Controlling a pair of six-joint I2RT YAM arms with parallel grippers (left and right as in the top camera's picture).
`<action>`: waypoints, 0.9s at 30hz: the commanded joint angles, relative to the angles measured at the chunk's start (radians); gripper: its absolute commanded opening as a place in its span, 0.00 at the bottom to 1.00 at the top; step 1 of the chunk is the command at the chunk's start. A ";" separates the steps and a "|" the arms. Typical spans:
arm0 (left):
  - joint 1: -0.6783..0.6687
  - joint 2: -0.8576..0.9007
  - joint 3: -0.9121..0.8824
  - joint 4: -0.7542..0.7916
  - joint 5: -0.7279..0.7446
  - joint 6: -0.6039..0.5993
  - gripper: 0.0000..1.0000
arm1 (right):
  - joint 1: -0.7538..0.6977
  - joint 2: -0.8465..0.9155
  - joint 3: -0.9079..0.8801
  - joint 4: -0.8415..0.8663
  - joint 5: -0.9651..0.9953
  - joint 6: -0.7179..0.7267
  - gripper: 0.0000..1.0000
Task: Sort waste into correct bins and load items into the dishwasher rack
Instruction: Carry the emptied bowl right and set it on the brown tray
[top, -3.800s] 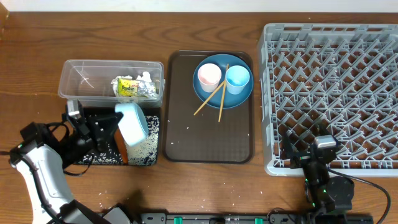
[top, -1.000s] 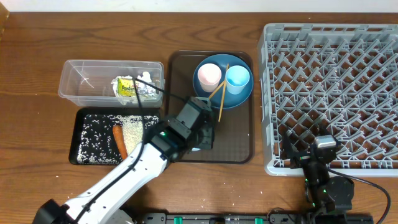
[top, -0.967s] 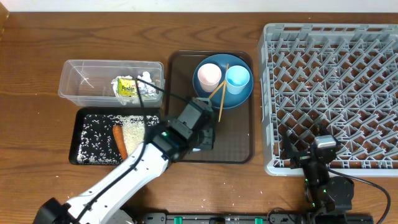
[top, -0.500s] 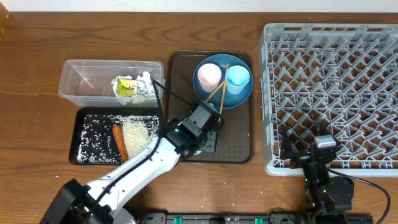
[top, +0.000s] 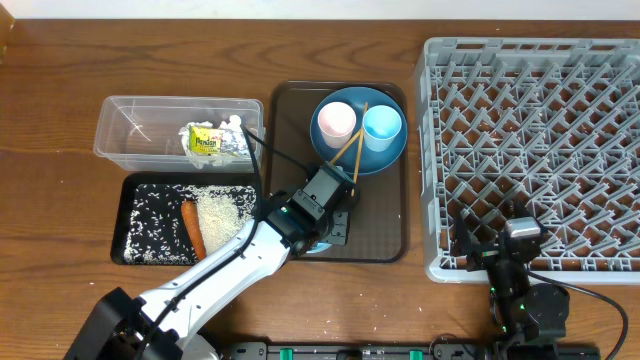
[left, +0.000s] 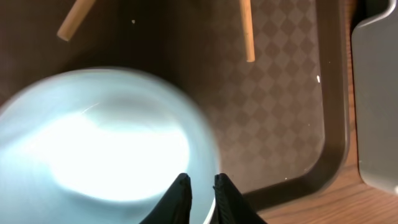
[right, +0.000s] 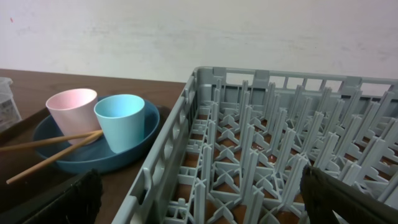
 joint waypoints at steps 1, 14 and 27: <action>-0.002 0.000 0.008 -0.003 0.006 -0.010 0.30 | 0.002 -0.005 -0.001 -0.002 -0.008 0.006 0.99; 0.015 -0.117 0.042 -0.004 0.028 0.036 0.47 | 0.002 -0.005 -0.002 -0.002 -0.008 0.006 0.99; 0.129 -0.307 0.042 -0.136 -0.247 0.036 0.61 | 0.002 -0.005 -0.002 -0.002 -0.008 0.006 0.99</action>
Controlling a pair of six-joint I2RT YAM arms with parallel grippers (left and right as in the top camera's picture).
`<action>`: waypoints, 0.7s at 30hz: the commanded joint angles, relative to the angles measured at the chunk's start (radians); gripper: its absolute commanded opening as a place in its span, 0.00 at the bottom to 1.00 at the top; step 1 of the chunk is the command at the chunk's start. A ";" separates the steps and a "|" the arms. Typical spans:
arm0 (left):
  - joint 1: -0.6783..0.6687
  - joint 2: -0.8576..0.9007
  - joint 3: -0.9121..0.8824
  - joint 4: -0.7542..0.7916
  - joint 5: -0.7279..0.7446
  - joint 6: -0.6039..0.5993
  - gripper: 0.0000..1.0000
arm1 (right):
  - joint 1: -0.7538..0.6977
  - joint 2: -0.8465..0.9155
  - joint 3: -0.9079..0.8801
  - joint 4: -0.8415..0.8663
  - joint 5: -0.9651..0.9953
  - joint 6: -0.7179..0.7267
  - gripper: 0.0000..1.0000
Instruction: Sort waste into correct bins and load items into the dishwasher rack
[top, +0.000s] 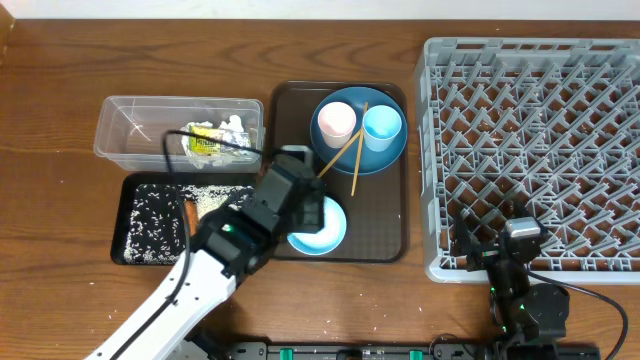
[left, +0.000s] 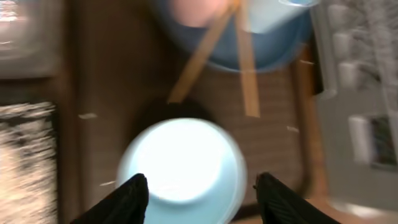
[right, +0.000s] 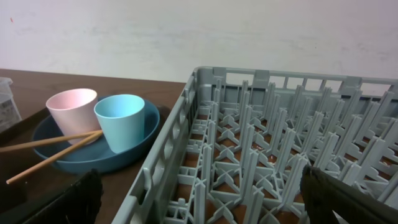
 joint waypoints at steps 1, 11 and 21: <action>0.023 -0.015 0.023 -0.040 -0.139 0.009 0.62 | 0.002 -0.005 -0.002 -0.002 -0.008 0.006 0.99; 0.024 0.010 0.009 -0.061 -0.148 0.008 0.70 | 0.002 -0.005 -0.002 -0.002 -0.008 0.006 0.99; 0.024 0.094 0.002 -0.052 -0.209 0.008 0.79 | 0.002 -0.005 -0.001 -0.002 -0.008 0.006 0.99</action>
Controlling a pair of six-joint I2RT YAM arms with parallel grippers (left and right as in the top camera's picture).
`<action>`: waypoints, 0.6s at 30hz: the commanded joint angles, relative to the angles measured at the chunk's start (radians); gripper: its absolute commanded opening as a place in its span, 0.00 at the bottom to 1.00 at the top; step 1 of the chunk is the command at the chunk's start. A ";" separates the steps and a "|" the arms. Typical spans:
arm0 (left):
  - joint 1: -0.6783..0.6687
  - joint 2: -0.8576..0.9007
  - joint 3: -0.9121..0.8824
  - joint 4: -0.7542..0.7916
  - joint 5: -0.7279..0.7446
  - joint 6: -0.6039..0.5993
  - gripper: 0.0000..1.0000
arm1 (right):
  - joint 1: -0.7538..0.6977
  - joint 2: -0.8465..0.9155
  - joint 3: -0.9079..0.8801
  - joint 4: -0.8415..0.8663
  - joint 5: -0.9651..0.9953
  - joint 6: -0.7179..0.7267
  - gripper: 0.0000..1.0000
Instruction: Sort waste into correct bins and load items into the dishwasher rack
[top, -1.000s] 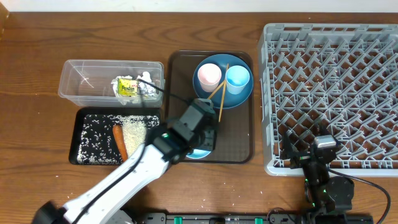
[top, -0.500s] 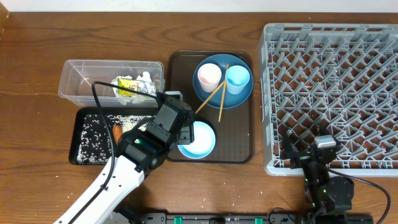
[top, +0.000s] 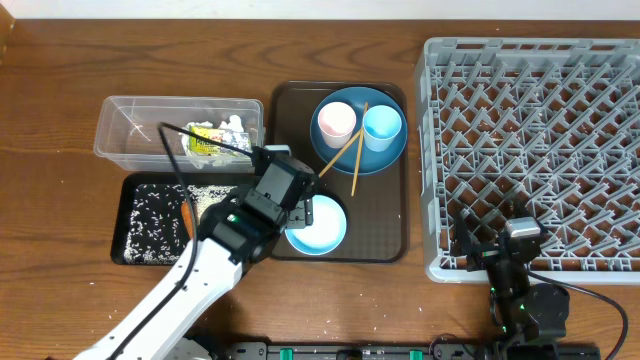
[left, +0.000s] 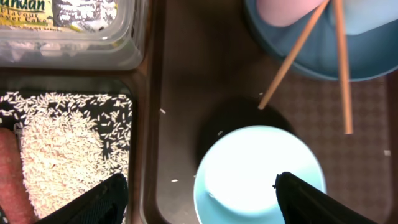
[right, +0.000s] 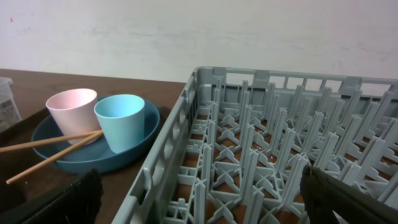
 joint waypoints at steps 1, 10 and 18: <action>0.003 0.028 0.002 0.004 -0.037 0.009 0.79 | 0.002 -0.005 -0.001 -0.002 -0.008 0.006 0.99; 0.003 0.025 0.003 0.035 -0.037 0.009 0.84 | 0.002 -0.005 -0.001 -0.002 -0.005 0.006 0.99; 0.003 0.026 0.003 0.047 -0.037 0.009 0.88 | 0.002 -0.005 0.000 0.002 -0.105 0.100 0.99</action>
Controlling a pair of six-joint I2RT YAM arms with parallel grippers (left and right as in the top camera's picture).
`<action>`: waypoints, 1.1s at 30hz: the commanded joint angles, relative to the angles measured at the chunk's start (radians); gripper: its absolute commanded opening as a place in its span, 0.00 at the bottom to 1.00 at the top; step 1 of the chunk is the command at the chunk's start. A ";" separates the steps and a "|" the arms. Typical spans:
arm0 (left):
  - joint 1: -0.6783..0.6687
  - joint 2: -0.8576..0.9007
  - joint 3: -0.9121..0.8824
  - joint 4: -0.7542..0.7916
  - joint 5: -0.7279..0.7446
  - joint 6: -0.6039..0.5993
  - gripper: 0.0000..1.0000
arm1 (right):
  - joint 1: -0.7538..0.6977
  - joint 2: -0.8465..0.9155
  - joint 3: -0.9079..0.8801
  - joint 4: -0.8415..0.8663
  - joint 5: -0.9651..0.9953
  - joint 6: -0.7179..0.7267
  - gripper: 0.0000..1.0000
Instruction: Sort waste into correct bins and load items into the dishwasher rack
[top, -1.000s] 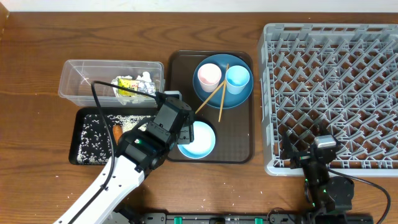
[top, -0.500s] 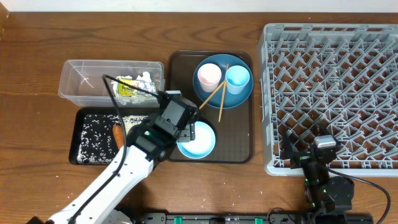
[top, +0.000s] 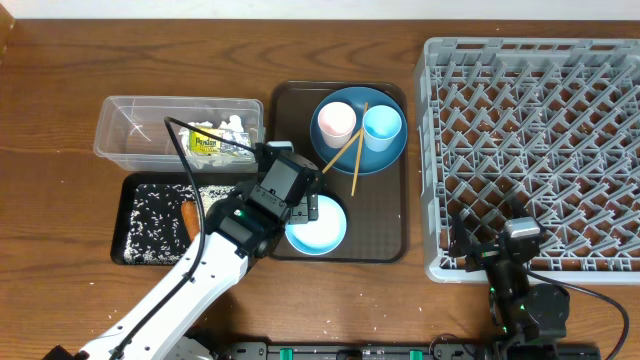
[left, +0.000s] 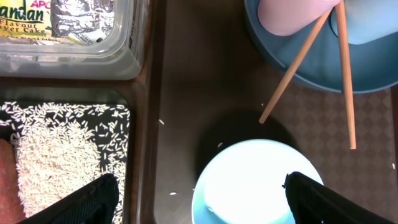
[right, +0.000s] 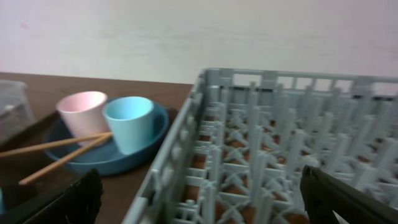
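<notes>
A light blue bowl (top: 322, 228) sits empty at the near end of the brown tray (top: 385, 215). My left gripper (top: 300, 203) hovers open just above the bowl (left: 258, 186), its wide-spread fingers (left: 93, 200) empty. At the tray's far end a dark blue plate (top: 352, 158) carries a pink cup (top: 334, 121), a blue cup (top: 382, 125) and two chopsticks (top: 347, 152). The grey dishwasher rack (top: 540, 150) stands to the right. My right gripper (top: 505, 245) rests open at the rack's near edge, holding nothing.
Left of the tray, a clear bin (top: 140, 135) holds a foil wrapper (top: 215, 142). In front of it a black tray (top: 150, 225) holds rice (top: 222, 210) and a carrot (top: 189, 216). Bare wooden table lies around them.
My left gripper has shifted slightly toward the far end of the tray, still open over the bowl. The right wrist view has shifted a little and blurred, so the right arm has moved slightly.
At first my left gripper was low on the tray, nearly shut at the bowl's rim. Then it stood open and raised, with the bowl left lying on the tray. Since then it has stayed open above the bowl, drifting slightly.
</notes>
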 joint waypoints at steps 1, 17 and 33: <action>0.003 -0.003 0.003 0.000 -0.019 0.009 0.88 | 0.002 -0.003 0.004 -0.006 -0.074 0.093 0.99; 0.003 -0.003 0.003 0.004 -0.019 0.009 0.89 | 0.002 0.434 0.839 -0.724 -0.081 0.161 0.99; 0.109 -0.016 0.003 -0.024 0.013 0.001 0.90 | 0.015 1.019 1.449 -1.117 -0.380 0.250 0.55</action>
